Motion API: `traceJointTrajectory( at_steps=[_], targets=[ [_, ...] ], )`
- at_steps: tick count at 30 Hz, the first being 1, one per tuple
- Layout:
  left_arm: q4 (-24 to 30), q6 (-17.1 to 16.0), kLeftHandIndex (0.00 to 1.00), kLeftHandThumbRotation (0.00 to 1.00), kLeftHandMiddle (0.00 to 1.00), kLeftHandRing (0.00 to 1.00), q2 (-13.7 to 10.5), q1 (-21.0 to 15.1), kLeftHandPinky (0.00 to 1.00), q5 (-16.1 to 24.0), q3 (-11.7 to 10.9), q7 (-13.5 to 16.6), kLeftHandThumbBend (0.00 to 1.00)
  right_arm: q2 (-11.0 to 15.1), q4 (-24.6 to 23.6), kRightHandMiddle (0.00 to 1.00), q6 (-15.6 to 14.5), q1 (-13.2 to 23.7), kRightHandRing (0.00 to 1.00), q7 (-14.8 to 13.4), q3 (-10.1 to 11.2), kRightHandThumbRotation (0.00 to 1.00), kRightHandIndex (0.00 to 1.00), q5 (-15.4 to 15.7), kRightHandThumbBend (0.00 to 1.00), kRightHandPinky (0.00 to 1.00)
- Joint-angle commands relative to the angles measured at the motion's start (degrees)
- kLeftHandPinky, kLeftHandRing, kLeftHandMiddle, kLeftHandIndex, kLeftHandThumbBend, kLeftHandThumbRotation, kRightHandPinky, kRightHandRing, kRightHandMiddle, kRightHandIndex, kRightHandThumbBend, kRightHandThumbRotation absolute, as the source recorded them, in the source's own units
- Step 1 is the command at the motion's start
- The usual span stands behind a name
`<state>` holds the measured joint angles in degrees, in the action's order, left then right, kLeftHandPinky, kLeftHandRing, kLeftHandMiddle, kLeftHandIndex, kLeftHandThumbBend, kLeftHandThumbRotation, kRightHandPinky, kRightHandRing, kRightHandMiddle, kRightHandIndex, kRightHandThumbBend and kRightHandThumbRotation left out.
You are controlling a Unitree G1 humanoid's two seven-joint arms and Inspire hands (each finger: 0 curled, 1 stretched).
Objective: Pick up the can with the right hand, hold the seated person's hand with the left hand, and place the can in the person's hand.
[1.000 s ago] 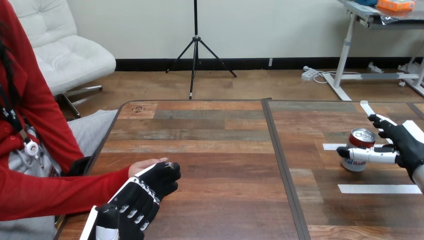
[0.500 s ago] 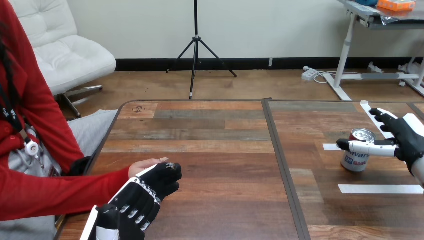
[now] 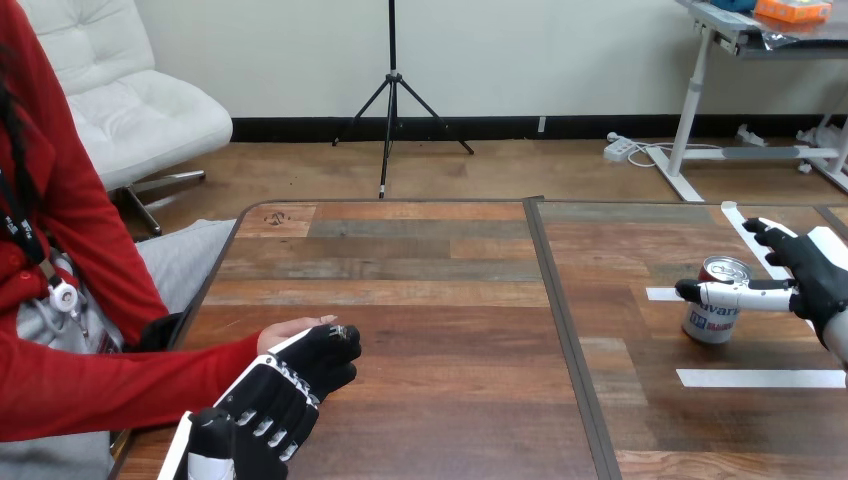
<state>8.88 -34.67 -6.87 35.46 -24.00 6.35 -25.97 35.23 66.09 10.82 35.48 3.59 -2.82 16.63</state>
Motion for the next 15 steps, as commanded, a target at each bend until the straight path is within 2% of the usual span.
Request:
traceJointTrajectory(
  at_steps=[1, 9, 15],
  targets=[
    [0.51, -0.35, 0.74, 0.99, 0.81, 0.85, 1.12, -4.25, 0.85, -0.58, -0.37, -0.58, 0.77, -0.79, 0.68, 0.96, -0.46, 5.80, 0.94, -1.06, -0.56, 0.38, 0.95, 0.35, 1.00, 0.83],
    [0.73, -0.08, 0.74, 0.98, 0.82, 0.86, 1.04, -4.17, 0.89, -1.00, -0.38, -0.89, 0.77, -0.84, 1.61, 0.95, -0.76, 6.57, 0.93, -1.44, -1.51, 0.38, 0.94, 0.96, 1.00, 0.82],
    [0.80, 0.12, 0.74, 0.99, 0.82, 0.87, 0.94, -4.20, 0.92, -1.01, -0.45, -1.08, 0.77, -1.08, 2.26, 0.95, -1.34, 7.06, 0.93, -0.89, -1.34, 0.36, 0.94, 0.38, 1.00, 0.82]
  ],
)
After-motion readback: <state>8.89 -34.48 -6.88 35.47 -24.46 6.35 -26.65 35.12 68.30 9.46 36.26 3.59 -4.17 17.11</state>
